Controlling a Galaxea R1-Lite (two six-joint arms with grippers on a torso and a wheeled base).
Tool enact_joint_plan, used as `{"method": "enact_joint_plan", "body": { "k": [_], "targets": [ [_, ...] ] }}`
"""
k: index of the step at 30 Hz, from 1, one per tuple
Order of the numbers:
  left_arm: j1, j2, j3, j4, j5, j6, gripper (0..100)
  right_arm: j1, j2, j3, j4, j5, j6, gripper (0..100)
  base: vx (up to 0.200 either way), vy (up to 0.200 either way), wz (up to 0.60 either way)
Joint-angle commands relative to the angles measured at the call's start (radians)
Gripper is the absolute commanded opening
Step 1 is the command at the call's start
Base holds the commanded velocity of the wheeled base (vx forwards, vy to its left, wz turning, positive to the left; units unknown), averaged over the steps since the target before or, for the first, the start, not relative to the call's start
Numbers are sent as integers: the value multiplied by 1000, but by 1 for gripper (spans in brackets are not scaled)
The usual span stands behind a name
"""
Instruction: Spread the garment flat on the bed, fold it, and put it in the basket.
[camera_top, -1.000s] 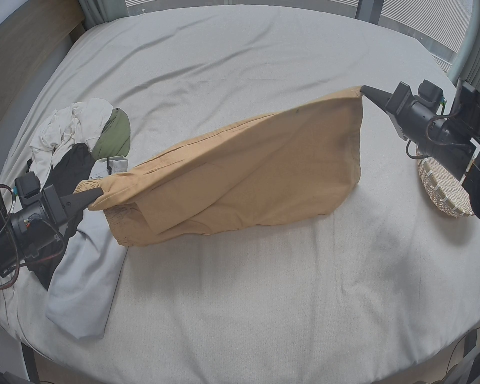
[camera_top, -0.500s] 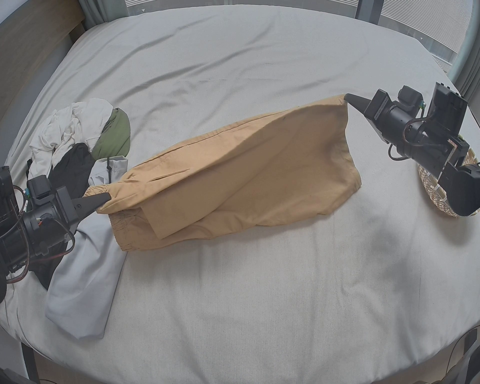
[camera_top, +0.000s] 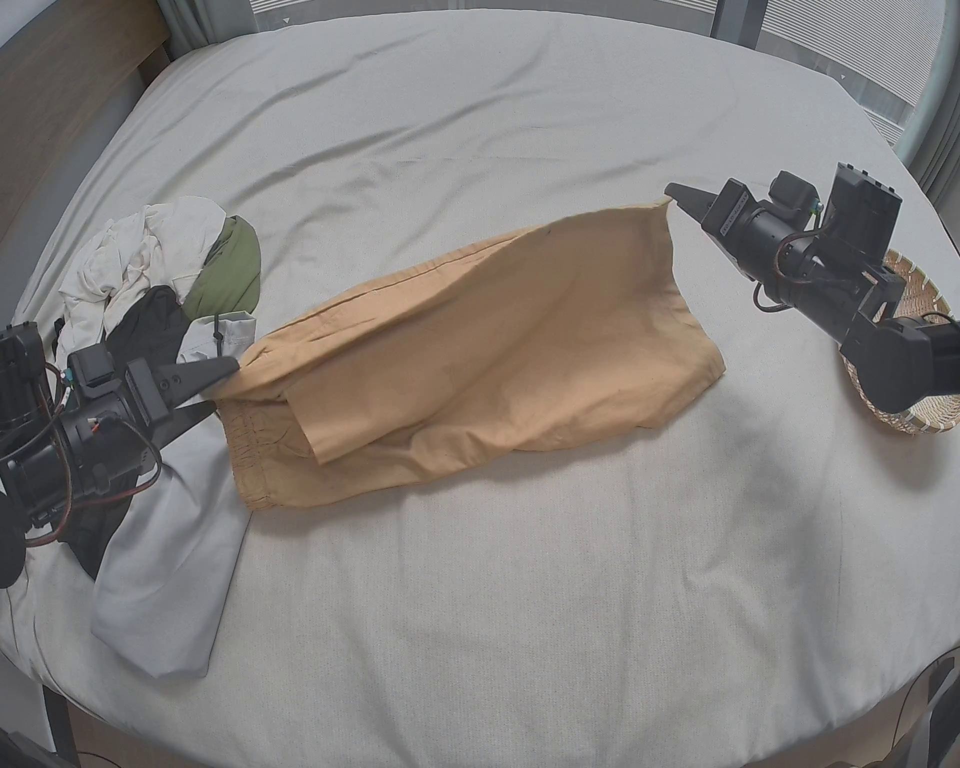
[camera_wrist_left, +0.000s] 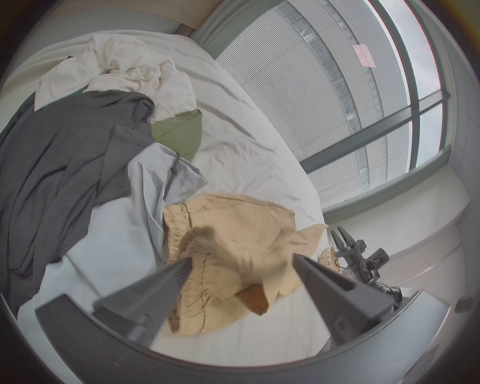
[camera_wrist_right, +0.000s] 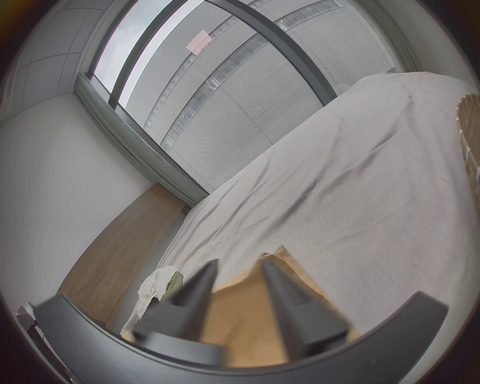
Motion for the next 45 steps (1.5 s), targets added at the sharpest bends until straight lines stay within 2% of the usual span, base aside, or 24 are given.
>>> {"method": "enact_joint_plan", "body": {
  "k": [1,8,16,23,35,45],
  "targets": [
    [6,15,-19,1,16,-7,100,-10,6,-1,4,-1,0,100,0,0,0],
    [3,-39,-4,8,31,-11,100,-22,-123,182,15,-1,0,100,0,0,0],
    [-46,-199,99,16,20,-13,100,-43,-221,484,-2,8,25,100,0,0,0],
    [-56,-282,179,16,-21,-14,100,-49,-184,631,-188,3,77,100,0,0,0],
    [-85,-317,223,13,-26,-13,100,-36,-16,669,-341,-3,82,100,0,0,0],
    [-89,-315,237,10,-26,-13,100,-19,41,642,-375,-3,83,100,0,0,0]
  ]
}}
